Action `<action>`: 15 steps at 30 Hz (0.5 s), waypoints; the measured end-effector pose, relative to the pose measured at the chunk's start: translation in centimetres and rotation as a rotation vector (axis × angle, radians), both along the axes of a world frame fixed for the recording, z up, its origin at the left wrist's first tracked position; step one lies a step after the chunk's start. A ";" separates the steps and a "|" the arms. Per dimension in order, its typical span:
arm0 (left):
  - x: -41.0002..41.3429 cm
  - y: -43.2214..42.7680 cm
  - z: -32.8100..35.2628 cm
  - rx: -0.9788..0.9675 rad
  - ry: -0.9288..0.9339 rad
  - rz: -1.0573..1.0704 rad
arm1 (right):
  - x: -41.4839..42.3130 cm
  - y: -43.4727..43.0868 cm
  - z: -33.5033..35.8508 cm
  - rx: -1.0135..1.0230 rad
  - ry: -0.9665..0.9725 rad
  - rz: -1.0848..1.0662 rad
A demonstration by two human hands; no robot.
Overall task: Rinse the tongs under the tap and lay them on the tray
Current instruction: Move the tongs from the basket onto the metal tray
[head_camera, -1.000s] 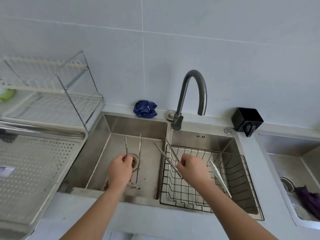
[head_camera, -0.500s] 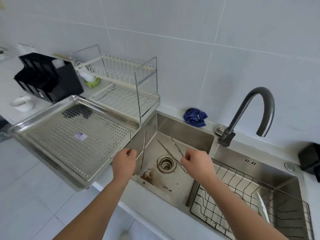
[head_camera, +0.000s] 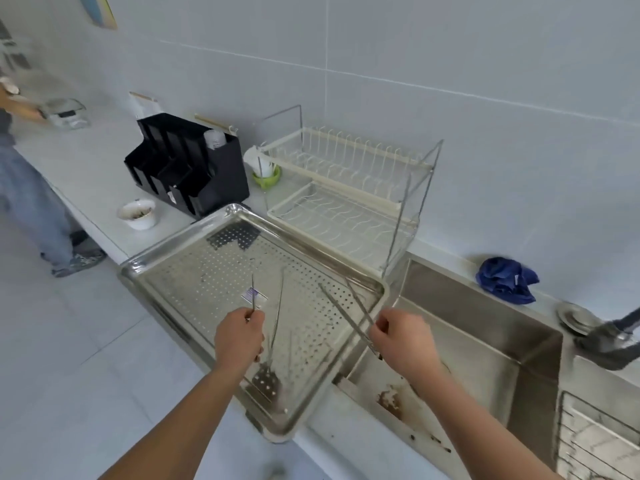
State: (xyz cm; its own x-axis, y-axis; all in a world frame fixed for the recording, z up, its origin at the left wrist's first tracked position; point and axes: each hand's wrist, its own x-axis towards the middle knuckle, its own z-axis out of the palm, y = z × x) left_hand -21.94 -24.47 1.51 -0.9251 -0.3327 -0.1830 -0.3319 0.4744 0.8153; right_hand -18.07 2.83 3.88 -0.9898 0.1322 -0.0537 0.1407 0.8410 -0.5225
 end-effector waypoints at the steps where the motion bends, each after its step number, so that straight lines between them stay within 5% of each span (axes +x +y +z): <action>1: -1.0 -1.5 -0.1 -0.010 -0.013 -0.014 | -1.1 -1.7 -0.1 -0.003 -0.014 0.006; 15: -10.2 -10.1 -4.1 -0.151 -0.157 -0.197 | -9.6 -12.5 -4.8 0.055 -0.201 -0.047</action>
